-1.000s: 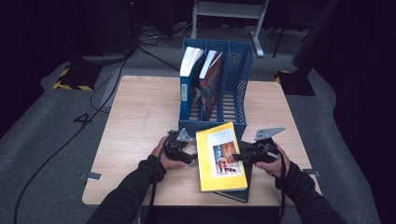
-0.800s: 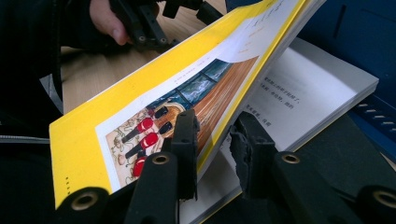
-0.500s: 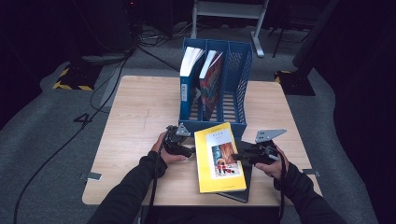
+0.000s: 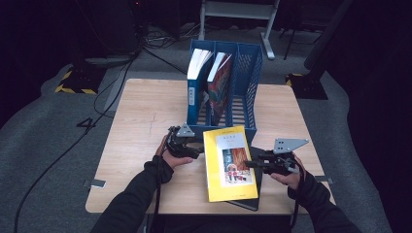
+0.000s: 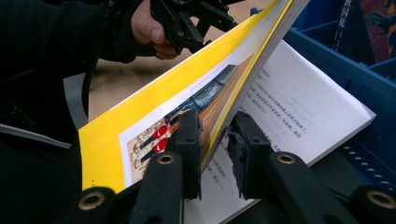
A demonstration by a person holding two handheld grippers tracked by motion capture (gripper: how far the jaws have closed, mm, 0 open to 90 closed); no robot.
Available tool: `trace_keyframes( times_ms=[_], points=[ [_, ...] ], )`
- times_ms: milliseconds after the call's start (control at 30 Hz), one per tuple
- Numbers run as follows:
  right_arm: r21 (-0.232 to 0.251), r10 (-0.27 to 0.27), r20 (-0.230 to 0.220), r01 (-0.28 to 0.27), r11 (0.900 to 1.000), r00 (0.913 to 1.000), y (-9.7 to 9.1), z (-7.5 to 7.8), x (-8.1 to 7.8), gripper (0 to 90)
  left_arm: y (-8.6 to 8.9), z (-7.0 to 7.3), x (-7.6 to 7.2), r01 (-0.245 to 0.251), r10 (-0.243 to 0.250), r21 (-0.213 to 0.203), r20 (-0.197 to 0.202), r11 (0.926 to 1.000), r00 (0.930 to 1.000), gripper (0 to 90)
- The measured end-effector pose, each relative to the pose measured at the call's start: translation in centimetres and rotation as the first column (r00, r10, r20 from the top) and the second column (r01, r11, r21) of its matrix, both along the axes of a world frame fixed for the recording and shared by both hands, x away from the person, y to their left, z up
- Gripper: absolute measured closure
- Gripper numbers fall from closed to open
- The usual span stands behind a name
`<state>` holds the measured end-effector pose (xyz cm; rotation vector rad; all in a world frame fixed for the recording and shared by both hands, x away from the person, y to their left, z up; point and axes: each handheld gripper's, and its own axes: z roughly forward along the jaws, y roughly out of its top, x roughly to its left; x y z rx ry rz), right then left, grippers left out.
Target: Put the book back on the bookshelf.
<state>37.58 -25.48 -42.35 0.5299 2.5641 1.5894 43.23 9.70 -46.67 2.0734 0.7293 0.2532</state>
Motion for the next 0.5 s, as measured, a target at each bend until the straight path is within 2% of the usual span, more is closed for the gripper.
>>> trace_keyframes(
  times_ms=[67,100,200,300,333,367,433,500],
  points=[
    [0.004,-0.001,0.006,0.001,1.0000,1.0000,-0.2,0.1,-0.2,74.4,-0.1,0.2,0.0,0.005,-0.005,-0.003,0.008,1.0000,1.0000,36.5],
    [0.008,0.007,0.011,-0.007,0.9999,0.9999,-0.2,0.1,-0.2,74.4,-0.2,0.3,0.0,0.018,-0.018,-0.023,-0.011,0.9996,0.9998,38.7],
    [0.032,0.024,0.013,-0.025,0.9992,0.9996,-0.7,0.2,-0.2,74.2,-0.2,0.8,0.1,0.057,-0.059,-0.090,-0.022,0.9943,0.9980,48.6],
    [0.045,0.039,0.007,-0.040,0.9982,0.9992,-1.0,0.3,-0.1,72.3,-0.8,1.5,-0.1,0.113,-0.114,-0.127,-0.003,0.9855,0.9934,58.4],
    [0.049,0.044,0.006,-0.044,0.9978,0.9990,-1.0,0.4,-0.1,71.2,-1.0,1.8,-0.3,0.139,-0.140,-0.158,0.005,0.9776,0.9901,59.6],
    [0.055,0.049,0.004,-0.050,0.9972,0.9988,-1.1,0.3,0.0,70.0,-1.2,2.1,-0.3,0.149,-0.149,-0.160,0.010,0.9759,0.9888,62.8],
    [0.051,0.046,0.004,-0.046,0.9977,0.9989,-1.0,0.3,0.1,69.3,-1.4,2.3,-0.4,0.147,-0.145,-0.151,0.019,0.9776,0.9892,65.9],
    [0.054,0.022,-0.015,-0.021,0.9983,0.9997,-1.0,0.1,0.5,66.3,-1.8,2.8,-0.5,0.148,-0.145,-0.154,0.027,0.9770,0.9890,66.9]
  ],
)
